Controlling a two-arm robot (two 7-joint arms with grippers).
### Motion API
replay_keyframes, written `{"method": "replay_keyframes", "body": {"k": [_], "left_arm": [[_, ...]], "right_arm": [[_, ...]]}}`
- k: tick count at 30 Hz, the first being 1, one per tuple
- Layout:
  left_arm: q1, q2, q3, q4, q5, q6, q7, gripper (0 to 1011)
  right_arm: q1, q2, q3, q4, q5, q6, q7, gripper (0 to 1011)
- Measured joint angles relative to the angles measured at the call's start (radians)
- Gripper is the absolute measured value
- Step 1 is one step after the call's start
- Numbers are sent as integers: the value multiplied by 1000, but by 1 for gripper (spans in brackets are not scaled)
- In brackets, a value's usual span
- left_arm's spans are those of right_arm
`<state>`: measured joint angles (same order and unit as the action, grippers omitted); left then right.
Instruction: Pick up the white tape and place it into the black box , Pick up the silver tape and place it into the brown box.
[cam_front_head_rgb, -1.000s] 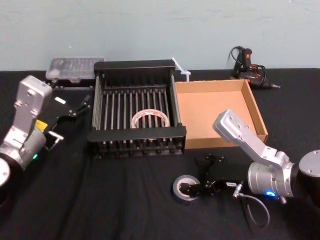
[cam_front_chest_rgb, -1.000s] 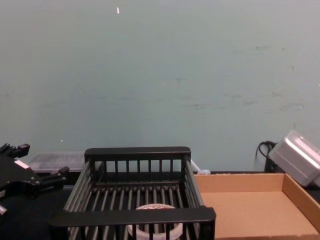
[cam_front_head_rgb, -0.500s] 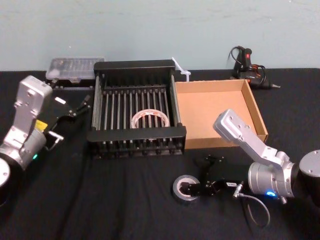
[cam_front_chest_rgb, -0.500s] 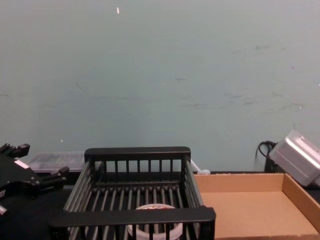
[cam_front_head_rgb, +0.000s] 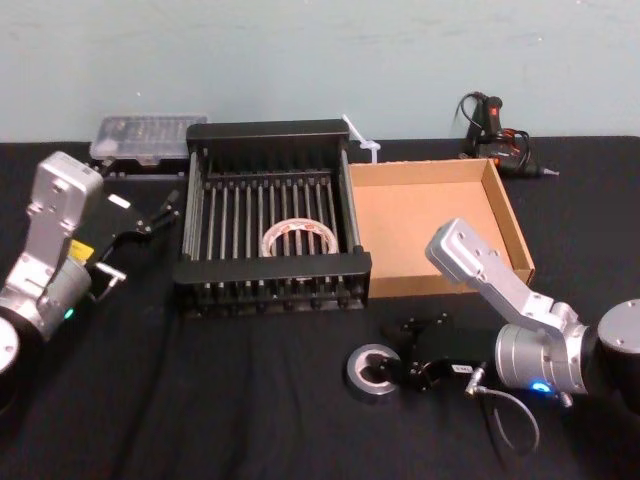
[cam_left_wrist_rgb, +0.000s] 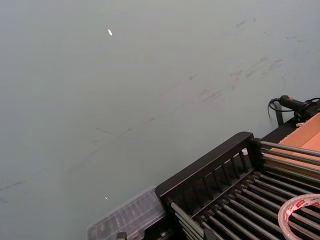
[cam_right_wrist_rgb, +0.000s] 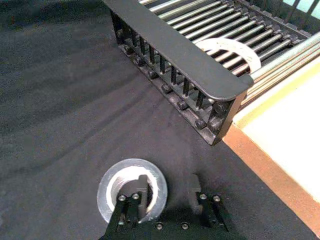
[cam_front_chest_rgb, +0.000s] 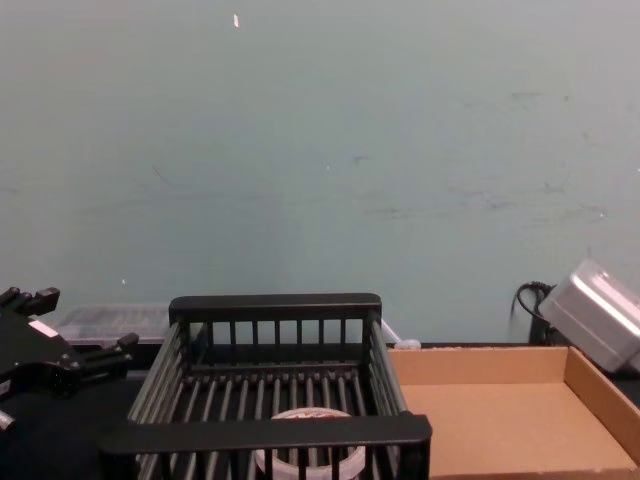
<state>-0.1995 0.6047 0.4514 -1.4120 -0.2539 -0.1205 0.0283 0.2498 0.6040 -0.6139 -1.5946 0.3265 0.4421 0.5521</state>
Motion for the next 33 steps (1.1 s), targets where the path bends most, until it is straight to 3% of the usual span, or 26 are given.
{"method": "replay_keyframes", "body": {"k": [10,12,24,33], "left_arm": [[0,0,0,0,0,0,0,1001],[0,0,0,0,0,0,0,1001],[0,0,0,0,0,0,0,1001],[0,0,0,0,0,0,0,1001]], "right_arm": [[0,0,0,0,0,-1,0,194],[0,0,0,0,0,-1,0,169],[-2,1,2,0,1,-3,0,168],[-21,17,53,-33,22,-13,-25,168]]}}
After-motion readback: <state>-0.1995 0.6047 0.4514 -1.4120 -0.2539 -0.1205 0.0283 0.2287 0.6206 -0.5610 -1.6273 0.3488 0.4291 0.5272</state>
